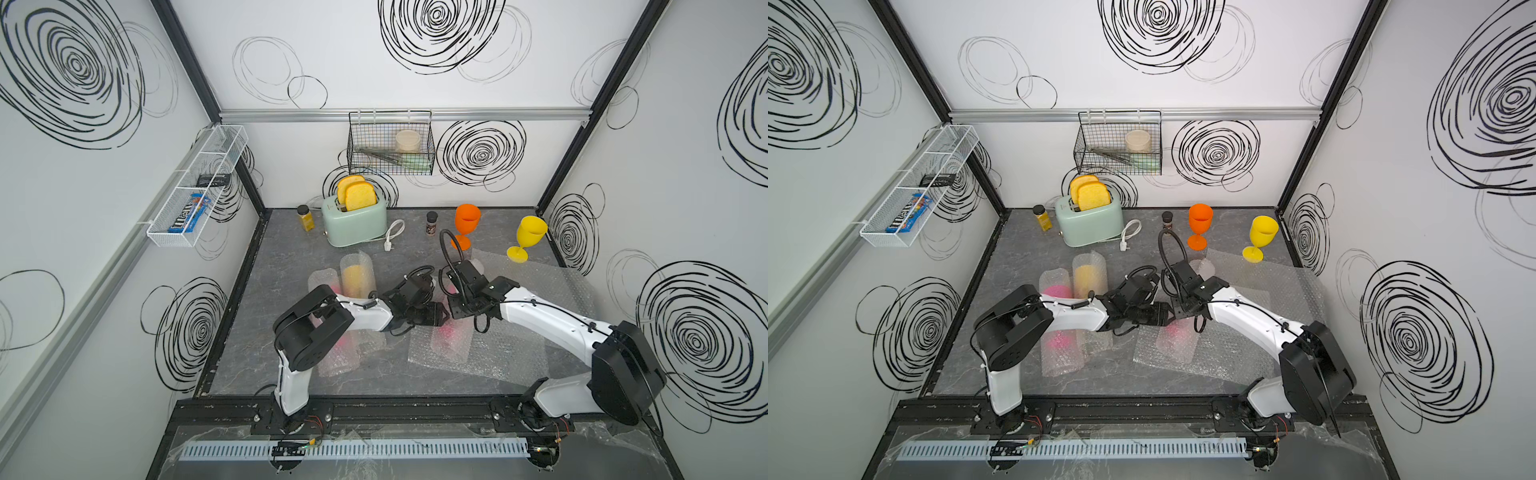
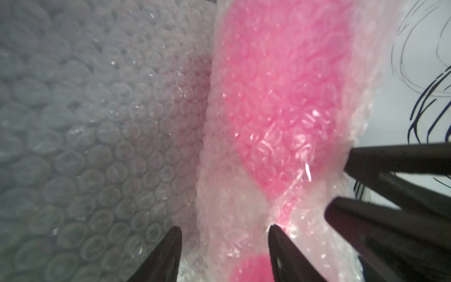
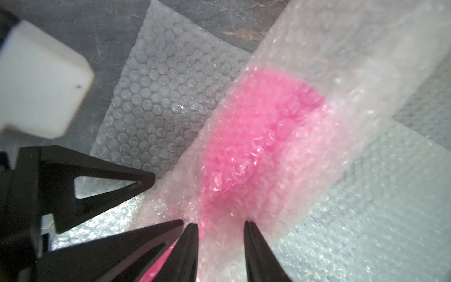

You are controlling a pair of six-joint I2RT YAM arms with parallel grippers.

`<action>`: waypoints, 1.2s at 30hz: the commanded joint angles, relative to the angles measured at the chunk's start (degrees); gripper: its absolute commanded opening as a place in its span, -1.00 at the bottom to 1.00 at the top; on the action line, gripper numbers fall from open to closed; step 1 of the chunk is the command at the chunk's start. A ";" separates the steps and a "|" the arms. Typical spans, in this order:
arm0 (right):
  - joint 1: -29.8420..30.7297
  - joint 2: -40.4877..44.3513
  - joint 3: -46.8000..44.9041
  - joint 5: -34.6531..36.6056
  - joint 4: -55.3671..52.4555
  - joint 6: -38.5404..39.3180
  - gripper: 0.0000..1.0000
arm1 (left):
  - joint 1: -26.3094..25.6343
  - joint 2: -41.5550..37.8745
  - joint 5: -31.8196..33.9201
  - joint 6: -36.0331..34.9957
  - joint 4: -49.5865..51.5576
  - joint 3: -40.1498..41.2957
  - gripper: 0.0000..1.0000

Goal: Unpack wine glasses from bubble wrap
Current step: Unwrap the bubble wrap.

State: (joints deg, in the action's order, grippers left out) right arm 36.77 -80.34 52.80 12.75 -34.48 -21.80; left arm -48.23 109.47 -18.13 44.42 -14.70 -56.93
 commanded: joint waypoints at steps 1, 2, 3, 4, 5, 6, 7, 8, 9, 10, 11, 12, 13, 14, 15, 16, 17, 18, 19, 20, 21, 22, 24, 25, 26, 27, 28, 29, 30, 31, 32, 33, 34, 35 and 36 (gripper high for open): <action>-1.08 1.74 -1.29 0.39 -1.89 -0.37 -0.38 | 0.92 -2.33 -1.60 1.63 -3.87 0.98 0.23; -1.67 2.43 -2.04 -0.85 -1.45 -0.35 -0.43 | 1.05 -2.42 -1.93 1.59 -4.09 0.94 0.23; -2.30 3.06 -2.75 -1.86 -1.12 -0.35 -0.47 | 1.14 -2.42 -2.14 1.55 -4.24 0.86 0.23; -3.01 3.84 -3.48 -3.05 -0.73 -0.35 -0.52 | 1.20 -2.42 -2.41 1.46 -4.48 0.66 0.24; -3.72 4.63 -4.27 -4.19 -0.44 -0.42 -0.57 | 1.34 -2.42 -2.67 1.37 -4.67 0.55 0.24; -4.37 5.60 -4.87 -5.33 0.15 -0.36 -0.60 | 1.36 -2.35 -2.83 1.30 -4.81 0.42 0.24; -4.94 6.59 -5.59 -6.53 0.64 -0.31 -0.60 | 1.45 -2.23 -3.00 1.19 -4.80 0.18 0.25; -5.72 7.39 -6.13 -7.59 0.92 -0.35 -0.60 | 1.38 -1.94 -3.05 1.10 -4.85 -0.07 0.25; -6.44 8.29 -6.55 -8.55 1.07 -0.26 -0.60 | 1.39 -1.62 -3.05 1.02 -4.85 -0.24 0.25; -7.32 9.18 -7.02 -9.71 1.25 -0.17 -0.60 | 1.47 -1.18 -3.19 0.93 -4.90 -0.42 0.25; -8.18 9.97 -7.40 -10.86 1.43 -0.09 -0.61 | 1.47 -0.71 -3.38 1.01 -5.19 -0.51 0.25; -8.94 10.64 -7.84 -11.74 1.59 -0.01 -0.61 | 1.50 -0.34 -3.84 1.14 -5.64 -0.64 0.25; -9.53 11.36 -8.25 -12.46 1.78 0.00 -0.61 | 1.48 0.05 -4.53 1.47 -6.56 -0.64 0.25; -9.72 11.87 -8.45 -12.69 1.98 0.01 -0.61 | 1.39 0.21 -5.20 1.90 -7.59 -0.64 0.25; -9.87 12.25 -8.58 -12.75 2.26 -0.01 -0.61 | 1.38 0.38 -6.16 2.36 -8.86 -0.64 0.25; -10.09 12.46 -8.67 -12.92 2.38 -0.08 -0.61 | 1.30 0.48 -7.28 2.81 -10.40 -0.64 0.25; -10.28 12.49 -8.76 -13.37 2.52 -0.08 -0.61 | 1.27 0.48 -8.16 3.22 -11.65 -0.56 0.25; -10.46 12.40 -8.68 -13.77 2.44 0.00 -0.61 | 1.18 0.57 -9.18 3.68 -13.05 -0.42 0.26; -10.49 12.25 -8.61 -13.93 2.36 0.01 -0.61 | 1.08 0.74 -9.98 3.97 -14.18 -0.38 0.26; -10.58 12.07 -8.59 -13.96 2.27 0.01 -0.61 | 0.97 0.98 -10.52 4.09 -14.58 -0.50 0.26; -10.58 11.96 -8.59 -13.95 2.27 0.01 -0.61 | 0.86 1.45 -10.98 3.96 -14.54 -0.78 0.26; -10.61 11.87 -8.59 -13.96 2.23 0.00 -0.61 | 0.64 1.88 -11.21 3.79 -14.19 -1.13 0.25; -10.67 11.87 -8.59 -14.07 2.17 -0.06 -0.60 | 0.34 2.72 -11.15 3.50 -13.30 -1.64 0.24; -10.66 11.93 -8.67 -14.19 2.21 -0.01 -0.60 | 0.15 3.09 -11.07 3.39 -13.05 -1.86 0.23; -10.66 12.02 -8.80 -14.24 2.22 -0.04 -0.60 | 0.02 3.40 -10.97 3.30 -12.95 -2.02 0.22; -10.62 12.13 -8.89 -14.23 2.26 -0.10 -0.60 | -0.11 3.68 -10.79 3.22 -12.62 -2.34 0.21; -10.67 12.22 -8.98 -14.25 2.26 -0.09 -0.60 | -0.17 3.96 -10.57 3.05 -12.32 -2.61 0.19; -10.65 12.31 -9.02 -14.20 2.23 -0.08 -0.60 | -0.22 4.11 -10.46 2.96 -12.24 -2.81 0.15; -10.65 12.31 -8.95 -14.23 2.29 -0.08 -0.60 | -0.21 4.19 -10.31 2.95 -12.14 -3.00 0.08; -10.69 12.31 -8.94 -14.18 2.30 -0.08 -0.60 | -0.29 4.13 -10.11 2.80 -12.08 -3.27 0.01; -10.66 12.31 -8.94 -14.21 2.20 -0.10 -0.60 | -0.30 4.09 -9.93 2.70 -12.03 -3.36 -0.06; -10.72 12.31 -8.94 -14.18 2.21 -0.08 -0.60 | -0.33 3.88 -9.59 2.46 -11.88 -3.53 -0.15; -10.63 12.31 -8.94 -14.17 2.17 -0.08 -0.60 | -0.33 3.56 -9.32 2.19 -11.88 -3.67 -0.22; -10.67 12.31 -8.95 -14.16 2.14 -0.08 -0.60 | -0.33 3.34 -9.08 1.93 -11.79 -3.71 -0.26; -10.69 12.22 -8.94 -14.25 2.22 0.00 -0.60 | -0.33 2.98 -8.82 1.53 -11.67 -3.72 -0.29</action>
State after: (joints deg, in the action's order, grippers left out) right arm 26.33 -68.58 44.47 -1.13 -32.34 -21.80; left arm -48.34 112.84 -27.66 46.92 -24.91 -59.05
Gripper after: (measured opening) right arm 0.200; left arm 0.365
